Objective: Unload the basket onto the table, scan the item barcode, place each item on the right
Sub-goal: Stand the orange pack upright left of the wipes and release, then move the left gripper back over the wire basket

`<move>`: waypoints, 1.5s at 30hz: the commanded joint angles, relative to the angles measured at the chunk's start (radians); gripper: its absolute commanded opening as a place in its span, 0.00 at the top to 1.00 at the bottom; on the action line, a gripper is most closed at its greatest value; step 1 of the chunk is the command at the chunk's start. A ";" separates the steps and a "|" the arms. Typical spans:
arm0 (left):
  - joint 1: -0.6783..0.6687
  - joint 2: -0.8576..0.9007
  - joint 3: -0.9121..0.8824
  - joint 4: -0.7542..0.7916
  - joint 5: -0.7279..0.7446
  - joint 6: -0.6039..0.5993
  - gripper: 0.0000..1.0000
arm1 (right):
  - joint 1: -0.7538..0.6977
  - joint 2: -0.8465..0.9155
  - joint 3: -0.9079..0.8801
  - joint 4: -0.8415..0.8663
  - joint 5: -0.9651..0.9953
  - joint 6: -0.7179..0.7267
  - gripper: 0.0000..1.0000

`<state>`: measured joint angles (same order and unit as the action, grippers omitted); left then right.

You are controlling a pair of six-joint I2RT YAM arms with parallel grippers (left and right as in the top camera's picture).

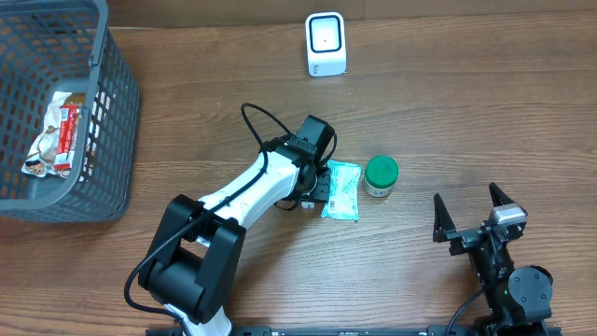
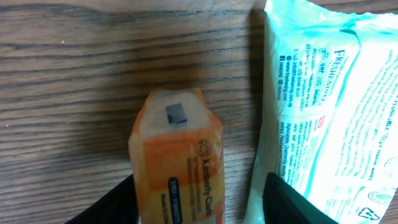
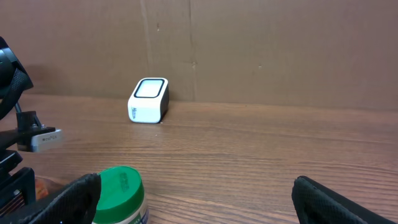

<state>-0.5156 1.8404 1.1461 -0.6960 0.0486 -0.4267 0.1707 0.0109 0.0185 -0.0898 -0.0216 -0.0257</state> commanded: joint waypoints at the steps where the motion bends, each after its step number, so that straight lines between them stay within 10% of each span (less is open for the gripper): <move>1: 0.002 -0.018 0.053 -0.014 -0.008 -0.015 0.41 | -0.003 -0.008 -0.010 0.006 0.004 -0.001 0.00; 20: 0.167 -0.092 0.782 -0.529 -0.243 0.047 0.28 | -0.003 -0.008 -0.010 0.006 0.004 -0.001 0.00; 45: 0.804 -0.096 0.965 -0.404 -0.239 0.205 0.00 | -0.003 -0.008 -0.010 0.006 0.004 -0.001 0.00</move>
<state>0.2062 1.7691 2.0823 -1.1175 -0.1772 -0.2859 0.1707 0.0109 0.0185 -0.0902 -0.0216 -0.0257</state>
